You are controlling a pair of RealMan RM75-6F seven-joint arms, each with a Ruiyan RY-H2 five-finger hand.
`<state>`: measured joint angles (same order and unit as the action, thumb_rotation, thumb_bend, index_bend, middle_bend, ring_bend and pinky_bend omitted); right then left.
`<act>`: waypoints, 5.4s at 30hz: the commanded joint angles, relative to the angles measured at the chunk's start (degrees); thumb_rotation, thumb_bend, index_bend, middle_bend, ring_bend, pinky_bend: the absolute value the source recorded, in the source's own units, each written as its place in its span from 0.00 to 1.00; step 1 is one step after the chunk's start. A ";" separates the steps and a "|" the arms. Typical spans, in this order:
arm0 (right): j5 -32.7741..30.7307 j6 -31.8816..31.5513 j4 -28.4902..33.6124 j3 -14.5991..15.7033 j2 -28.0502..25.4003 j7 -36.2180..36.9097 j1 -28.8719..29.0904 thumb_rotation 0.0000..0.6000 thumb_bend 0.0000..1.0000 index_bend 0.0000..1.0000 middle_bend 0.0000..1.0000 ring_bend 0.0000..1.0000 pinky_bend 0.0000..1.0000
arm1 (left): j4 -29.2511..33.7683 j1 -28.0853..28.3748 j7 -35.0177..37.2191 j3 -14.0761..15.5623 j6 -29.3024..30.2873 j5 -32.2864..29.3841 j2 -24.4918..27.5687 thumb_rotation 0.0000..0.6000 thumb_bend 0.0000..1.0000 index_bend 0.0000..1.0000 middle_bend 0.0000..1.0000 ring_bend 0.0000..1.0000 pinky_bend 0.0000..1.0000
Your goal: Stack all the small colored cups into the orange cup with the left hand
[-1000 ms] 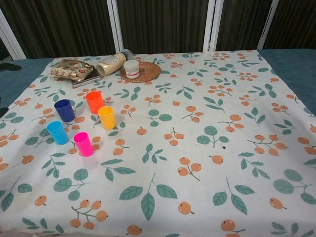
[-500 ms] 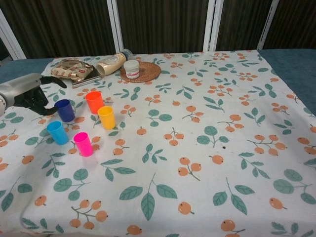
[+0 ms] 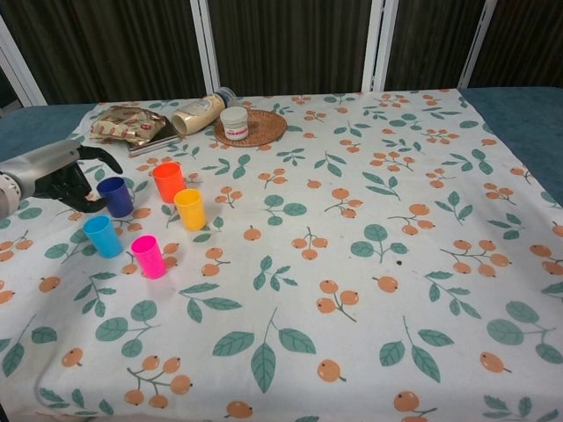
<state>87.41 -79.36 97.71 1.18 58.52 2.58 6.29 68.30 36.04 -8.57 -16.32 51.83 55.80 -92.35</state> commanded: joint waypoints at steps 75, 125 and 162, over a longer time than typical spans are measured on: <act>2.53 -0.15 0.21 0.22 -2.02 4.16 -0.82 1.00 0.20 0.00 0.00 0.00 0.00 | 14.97 0.35 -7.63 4.62 11.42 5.91 -3.40 1.00 0.36 0.19 1.00 1.00 1.00; 1.89 0.63 0.12 0.06 -2.42 4.80 -0.64 1.00 0.21 0.00 0.00 0.00 0.00 | 2.58 5.86 -6.56 -6.59 8.66 -0.48 -5.96 1.00 0.36 0.52 1.00 1.00 1.00; 3.11 0.92 0.46 0.76 -2.93 5.70 -0.57 1.00 0.21 0.00 0.00 0.00 0.00 | 21.83 -5.75 -2.18 9.25 10.30 9.08 10.28 1.00 0.34 0.09 1.00 1.00 1.00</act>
<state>90.47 -78.43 98.16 1.90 55.61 8.24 5.72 90.09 31.34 -11.33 -8.43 61.75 63.85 -82.76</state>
